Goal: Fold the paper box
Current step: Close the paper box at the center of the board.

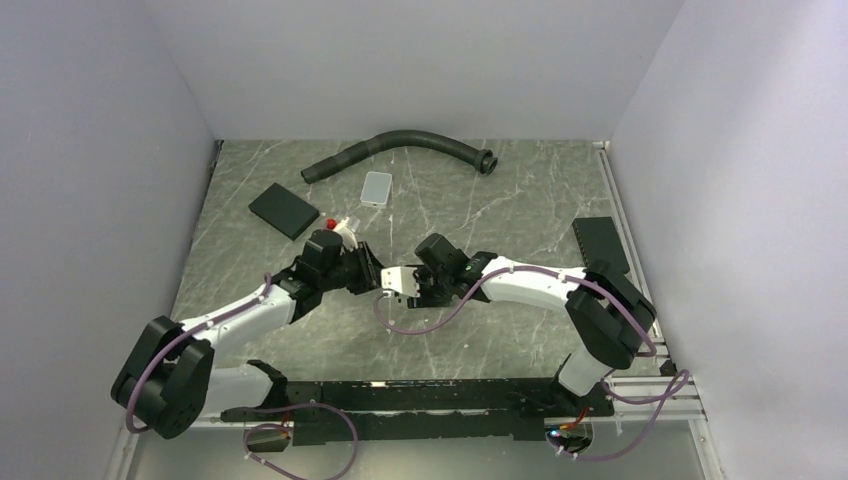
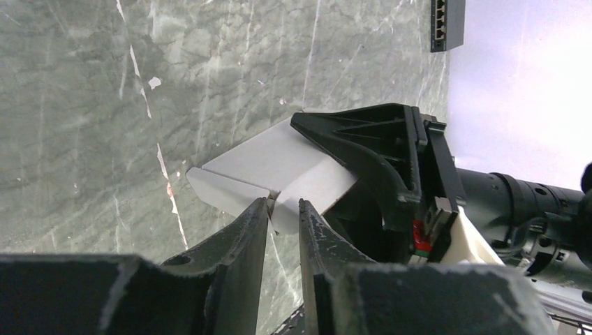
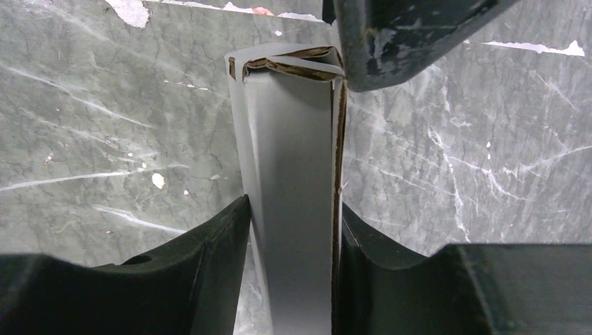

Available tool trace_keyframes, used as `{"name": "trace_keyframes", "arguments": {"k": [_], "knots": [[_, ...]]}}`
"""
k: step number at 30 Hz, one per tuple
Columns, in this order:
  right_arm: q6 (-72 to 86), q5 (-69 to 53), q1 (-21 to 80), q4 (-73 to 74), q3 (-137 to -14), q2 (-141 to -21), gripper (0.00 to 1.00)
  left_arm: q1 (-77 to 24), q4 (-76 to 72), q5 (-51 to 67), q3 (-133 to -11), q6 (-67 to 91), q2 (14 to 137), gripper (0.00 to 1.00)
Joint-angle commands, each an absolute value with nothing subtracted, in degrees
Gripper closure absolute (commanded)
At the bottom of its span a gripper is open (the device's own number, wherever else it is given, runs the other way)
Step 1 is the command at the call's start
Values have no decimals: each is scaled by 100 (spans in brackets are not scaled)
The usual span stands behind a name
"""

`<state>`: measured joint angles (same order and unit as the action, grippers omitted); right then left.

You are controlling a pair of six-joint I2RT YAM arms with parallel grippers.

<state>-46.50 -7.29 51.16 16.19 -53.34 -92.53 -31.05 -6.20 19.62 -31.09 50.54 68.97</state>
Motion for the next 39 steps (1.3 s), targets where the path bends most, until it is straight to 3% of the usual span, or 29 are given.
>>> {"name": "trace_keyframes", "arguments": {"k": [1, 13, 27, 39], "knots": [[-4689, -615, 5133, 1542, -5247, -9281, 53, -3085, -936, 1908, -3275, 5137, 7105, 71], [-4652, -681, 5133, 1590, -5290, -9298, 53, -3080, -912, 2033, -3214, 5408, 7050, 69], [-4632, -721, 5139, 1641, -5326, -9350, 53, -3050, -1020, 2057, -2906, 5974, 6858, 51], [-4638, -738, 5150, 1663, -5344, -9375, 53, -3050, -1848, 2395, -2725, 6642, 7145, 51]]}}
